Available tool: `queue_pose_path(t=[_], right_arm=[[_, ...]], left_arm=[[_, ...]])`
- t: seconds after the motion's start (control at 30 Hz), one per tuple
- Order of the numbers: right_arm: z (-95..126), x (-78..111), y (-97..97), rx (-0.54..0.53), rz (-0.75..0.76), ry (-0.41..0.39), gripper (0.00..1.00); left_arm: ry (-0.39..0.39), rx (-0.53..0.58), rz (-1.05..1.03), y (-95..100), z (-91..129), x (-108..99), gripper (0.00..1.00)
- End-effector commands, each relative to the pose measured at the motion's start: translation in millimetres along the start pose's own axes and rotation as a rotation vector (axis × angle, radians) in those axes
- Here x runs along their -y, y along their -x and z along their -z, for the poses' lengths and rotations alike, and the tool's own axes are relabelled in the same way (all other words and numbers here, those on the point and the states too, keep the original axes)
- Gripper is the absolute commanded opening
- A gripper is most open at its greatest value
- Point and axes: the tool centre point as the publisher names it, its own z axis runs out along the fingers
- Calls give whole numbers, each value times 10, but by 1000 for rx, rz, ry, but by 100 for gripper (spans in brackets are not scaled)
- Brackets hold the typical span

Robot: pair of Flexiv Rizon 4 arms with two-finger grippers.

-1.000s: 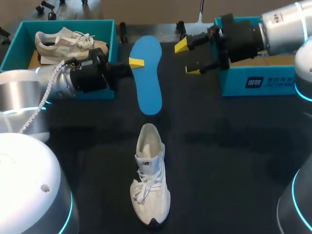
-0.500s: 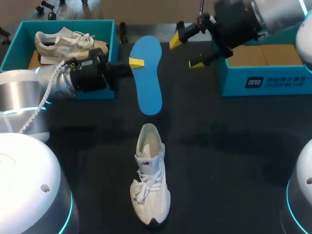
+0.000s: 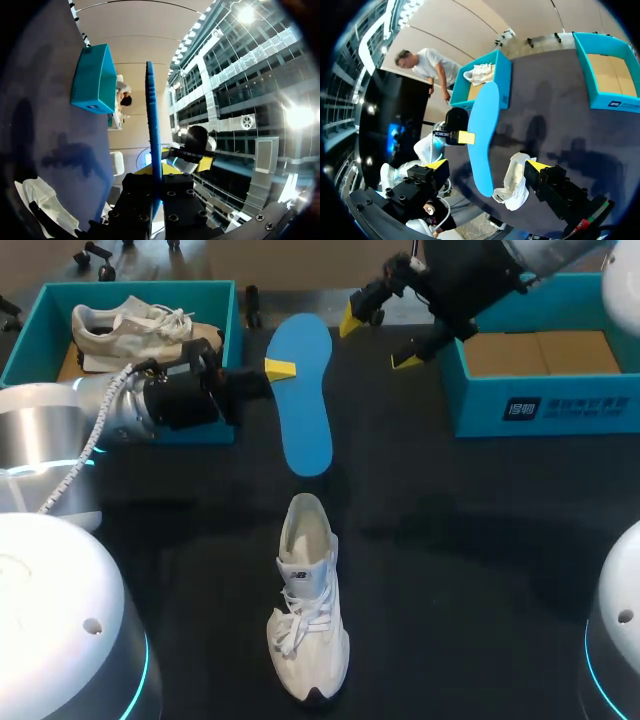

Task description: Take the shoe out of the shoebox, open the shoe tongue, remove and reinsert the insole, then place the shoe into the shoebox

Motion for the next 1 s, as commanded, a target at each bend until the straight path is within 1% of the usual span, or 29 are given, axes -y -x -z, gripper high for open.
queue_pose_path(t=[0.03,0.23,0.4,0.73,0.87,1.0], right_arm=[[-16,-66,-201,307,17,-14,100],[-56,-117,-343,455,32,-36,100],[-37,-148,-427,555,39,-27,100],[23,-181,-665,847,51,11,100],[16,-186,-756,938,66,11,100],[-27,-194,-823,983,82,12,100]], left_arm=[[1,0,0,4,3,-3,0],[1,0,0,4,3,-3,0],[1,0,0,4,3,-3,0],[1,0,0,4,3,-3,0],[1,0,0,4,3,-3,0],[1,0,0,4,3,-3,0]])
